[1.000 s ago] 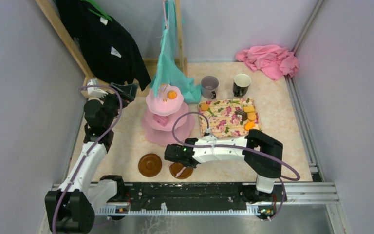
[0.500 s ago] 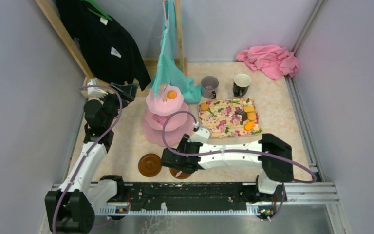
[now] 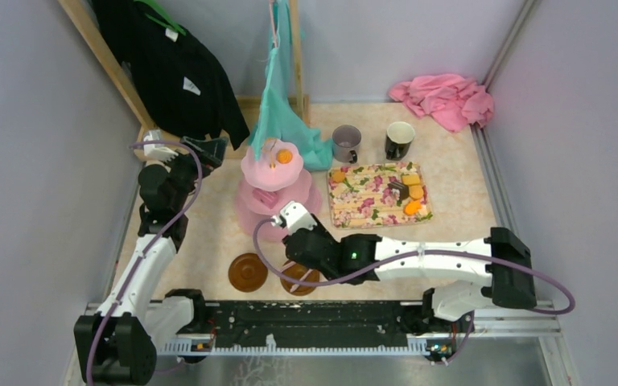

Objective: Serve the afternoon tea
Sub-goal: Pick up the clamp from the center of the board.

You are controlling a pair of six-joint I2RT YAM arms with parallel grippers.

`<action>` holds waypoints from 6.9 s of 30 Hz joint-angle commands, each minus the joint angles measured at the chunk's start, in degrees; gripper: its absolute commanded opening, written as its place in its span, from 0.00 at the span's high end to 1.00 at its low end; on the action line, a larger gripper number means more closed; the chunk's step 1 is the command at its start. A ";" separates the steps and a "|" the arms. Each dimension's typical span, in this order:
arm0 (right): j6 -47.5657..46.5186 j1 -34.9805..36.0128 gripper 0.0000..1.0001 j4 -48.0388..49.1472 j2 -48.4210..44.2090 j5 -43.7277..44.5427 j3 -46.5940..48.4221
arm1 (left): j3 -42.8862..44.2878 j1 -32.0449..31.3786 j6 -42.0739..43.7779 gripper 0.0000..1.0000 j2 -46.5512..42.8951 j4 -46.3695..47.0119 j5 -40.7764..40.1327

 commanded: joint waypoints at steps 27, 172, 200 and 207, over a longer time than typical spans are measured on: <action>-30.79 -12.14 0.50 7.92 13.56 -34.56 0.43 | 0.48 0.63 1.62 0.01 -1.54 0.01 -2.00; -1.49 -20.11 0.04 17.47 -1.47 -25.56 -21.10 | 0.39 1.85 1.76 0.01 1.59 0.21 -0.12; -3.08 -17.70 0.62 19.19 4.92 -22.27 -23.37 | -0.13 1.90 1.48 0.01 1.76 0.38 -1.01; -0.78 -17.21 0.64 16.97 2.63 -21.79 -23.47 | -0.13 1.85 1.53 0.01 1.67 0.38 -0.93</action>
